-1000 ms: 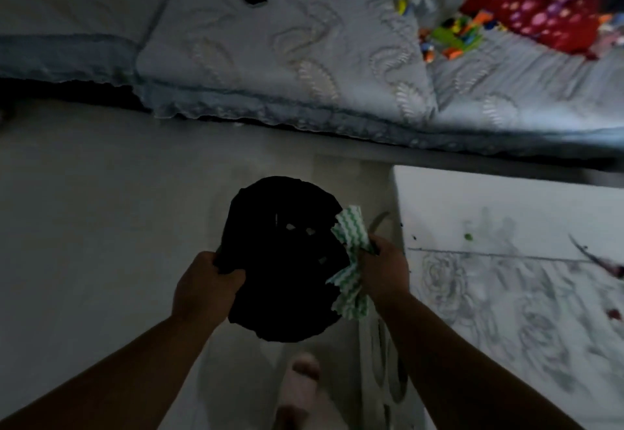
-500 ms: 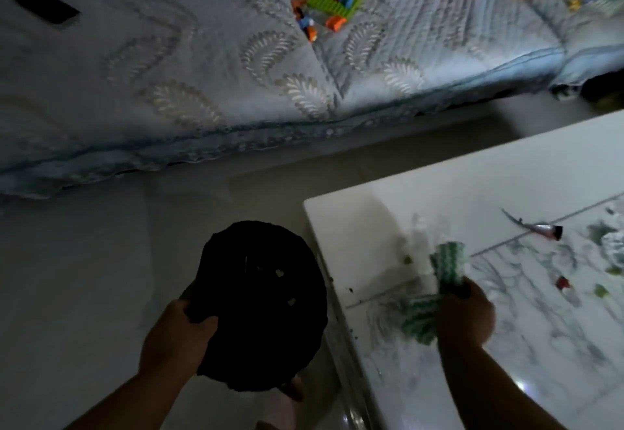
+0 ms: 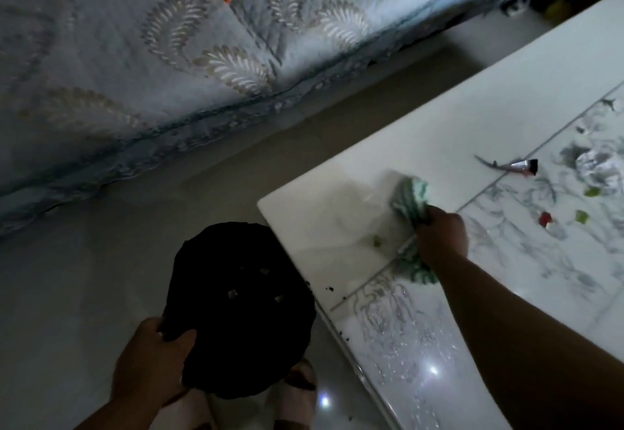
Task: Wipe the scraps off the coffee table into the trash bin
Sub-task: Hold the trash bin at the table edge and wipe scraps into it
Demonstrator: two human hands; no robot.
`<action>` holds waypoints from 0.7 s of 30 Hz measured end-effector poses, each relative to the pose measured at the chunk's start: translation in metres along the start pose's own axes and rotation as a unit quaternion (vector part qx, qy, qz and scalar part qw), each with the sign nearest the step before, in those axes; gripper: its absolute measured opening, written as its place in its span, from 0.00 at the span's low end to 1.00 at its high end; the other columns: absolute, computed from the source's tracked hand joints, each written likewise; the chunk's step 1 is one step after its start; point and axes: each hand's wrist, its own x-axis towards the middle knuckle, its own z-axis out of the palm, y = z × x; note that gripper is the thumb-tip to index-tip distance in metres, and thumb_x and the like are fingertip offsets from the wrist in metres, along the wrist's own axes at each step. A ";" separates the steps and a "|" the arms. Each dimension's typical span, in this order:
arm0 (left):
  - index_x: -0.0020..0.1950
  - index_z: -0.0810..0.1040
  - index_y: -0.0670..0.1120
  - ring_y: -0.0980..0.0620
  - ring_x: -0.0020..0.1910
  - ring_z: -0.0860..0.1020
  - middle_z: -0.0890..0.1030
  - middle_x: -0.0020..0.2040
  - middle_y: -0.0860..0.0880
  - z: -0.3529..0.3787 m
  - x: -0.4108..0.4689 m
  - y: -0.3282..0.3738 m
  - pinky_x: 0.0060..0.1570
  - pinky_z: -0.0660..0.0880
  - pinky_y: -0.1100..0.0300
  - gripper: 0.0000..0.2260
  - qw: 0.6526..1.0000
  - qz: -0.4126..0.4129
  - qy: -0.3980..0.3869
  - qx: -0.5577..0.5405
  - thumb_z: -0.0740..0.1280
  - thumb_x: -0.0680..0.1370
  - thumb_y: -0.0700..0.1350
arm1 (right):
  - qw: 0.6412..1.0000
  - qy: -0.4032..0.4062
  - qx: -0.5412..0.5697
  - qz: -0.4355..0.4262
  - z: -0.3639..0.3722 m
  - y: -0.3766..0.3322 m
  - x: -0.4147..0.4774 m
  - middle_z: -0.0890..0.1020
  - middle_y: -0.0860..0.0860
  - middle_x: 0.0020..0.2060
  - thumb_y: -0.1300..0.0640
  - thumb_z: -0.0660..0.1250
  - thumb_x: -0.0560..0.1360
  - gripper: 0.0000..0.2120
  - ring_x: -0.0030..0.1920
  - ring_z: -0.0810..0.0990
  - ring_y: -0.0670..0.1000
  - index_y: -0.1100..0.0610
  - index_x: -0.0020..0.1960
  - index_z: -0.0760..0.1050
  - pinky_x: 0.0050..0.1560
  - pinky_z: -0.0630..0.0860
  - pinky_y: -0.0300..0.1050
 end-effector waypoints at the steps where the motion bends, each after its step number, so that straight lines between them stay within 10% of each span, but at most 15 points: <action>1: 0.56 0.75 0.44 0.45 0.39 0.76 0.78 0.41 0.47 -0.002 0.002 -0.001 0.37 0.69 0.55 0.17 1.000 -0.008 -0.005 0.014 0.71 0.72 0.51 | 1.000 -0.015 -0.002 -0.013 0.006 -0.008 -0.005 0.80 0.63 0.51 0.63 0.63 0.69 0.19 0.49 0.81 0.61 0.54 0.59 0.78 0.46 0.74 0.45; 11: 0.31 0.68 0.52 0.54 0.29 0.72 0.73 0.29 0.53 -0.011 0.012 0.002 0.32 0.66 0.60 0.15 0.998 0.052 0.026 -0.005 0.72 0.71 0.43 | 0.990 -0.101 0.041 -0.085 0.077 -0.078 -0.108 0.74 0.56 0.57 0.62 0.63 0.71 0.23 0.57 0.76 0.57 0.51 0.66 0.73 0.59 0.70 0.40; 21: 0.53 0.73 0.44 0.45 0.42 0.74 0.77 0.47 0.43 -0.028 0.036 -0.005 0.43 0.69 0.55 0.13 0.999 0.035 -0.016 0.017 0.71 0.73 0.46 | 0.944 -0.279 0.062 -0.163 0.121 -0.128 -0.177 0.71 0.55 0.65 0.65 0.57 0.78 0.20 0.62 0.72 0.58 0.54 0.68 0.70 0.66 0.68 0.48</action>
